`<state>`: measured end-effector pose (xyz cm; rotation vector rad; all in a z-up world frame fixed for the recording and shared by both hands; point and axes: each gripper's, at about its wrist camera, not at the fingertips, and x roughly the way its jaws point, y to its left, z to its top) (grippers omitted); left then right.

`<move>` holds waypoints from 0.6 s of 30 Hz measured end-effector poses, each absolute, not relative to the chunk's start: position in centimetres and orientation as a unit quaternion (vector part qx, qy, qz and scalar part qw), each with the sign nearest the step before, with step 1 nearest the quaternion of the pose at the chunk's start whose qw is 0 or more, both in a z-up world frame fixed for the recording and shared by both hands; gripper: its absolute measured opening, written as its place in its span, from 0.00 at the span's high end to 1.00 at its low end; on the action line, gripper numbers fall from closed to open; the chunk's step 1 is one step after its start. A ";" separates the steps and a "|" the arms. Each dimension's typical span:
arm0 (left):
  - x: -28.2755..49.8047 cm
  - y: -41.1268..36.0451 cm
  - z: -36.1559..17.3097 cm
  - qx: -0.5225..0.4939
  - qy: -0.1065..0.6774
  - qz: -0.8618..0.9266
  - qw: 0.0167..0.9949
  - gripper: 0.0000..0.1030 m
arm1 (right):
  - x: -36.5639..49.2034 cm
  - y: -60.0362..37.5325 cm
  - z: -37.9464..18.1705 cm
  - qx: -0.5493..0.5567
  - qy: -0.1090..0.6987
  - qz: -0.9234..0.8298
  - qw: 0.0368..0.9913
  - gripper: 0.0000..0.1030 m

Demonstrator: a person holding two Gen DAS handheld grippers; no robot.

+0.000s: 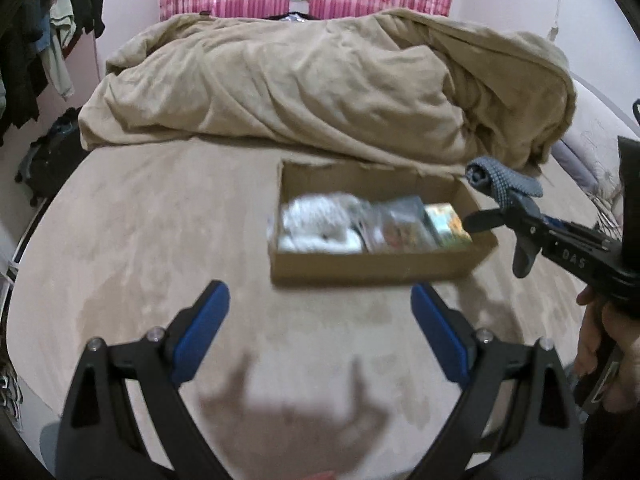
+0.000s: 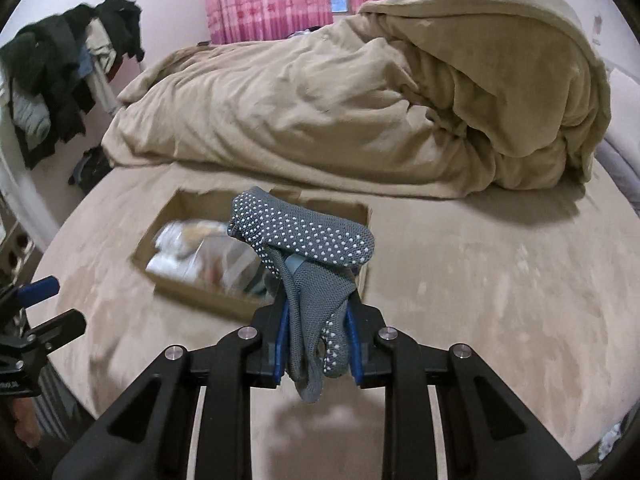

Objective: Organize objects
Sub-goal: 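Carry the dotted gloves into the box and open the right gripper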

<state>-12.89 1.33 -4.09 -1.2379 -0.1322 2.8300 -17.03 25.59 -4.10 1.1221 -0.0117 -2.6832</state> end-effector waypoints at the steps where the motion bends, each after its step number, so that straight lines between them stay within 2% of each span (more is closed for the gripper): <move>1: -13.4 1.2 -4.2 -0.398 -0.043 0.916 0.024 0.09 | -18.2 25.6 -4.2 0.381 -0.007 -0.918 0.114 0.76; 6: -16.8 0.6 -5.5 -0.404 -0.035 0.914 0.012 0.09 | -21.8 24.7 -5.1 0.381 -0.005 -0.918 0.110 0.75; 14: -17.8 -0.2 -7.8 -0.423 -0.044 0.905 0.001 0.09 | -25.1 22.7 -8.4 0.414 -0.006 -0.902 0.125 0.73; 17: -17.2 -0.4 -8.3 -0.430 -0.046 0.902 0.000 0.09 | -25.4 21.9 -9.9 0.428 -0.001 -0.894 0.130 0.68; 18: -17.0 -0.5 -8.4 -0.431 -0.046 0.901 0.000 0.09 | -25.3 21.9 -10.1 0.428 -0.002 -0.894 0.130 0.63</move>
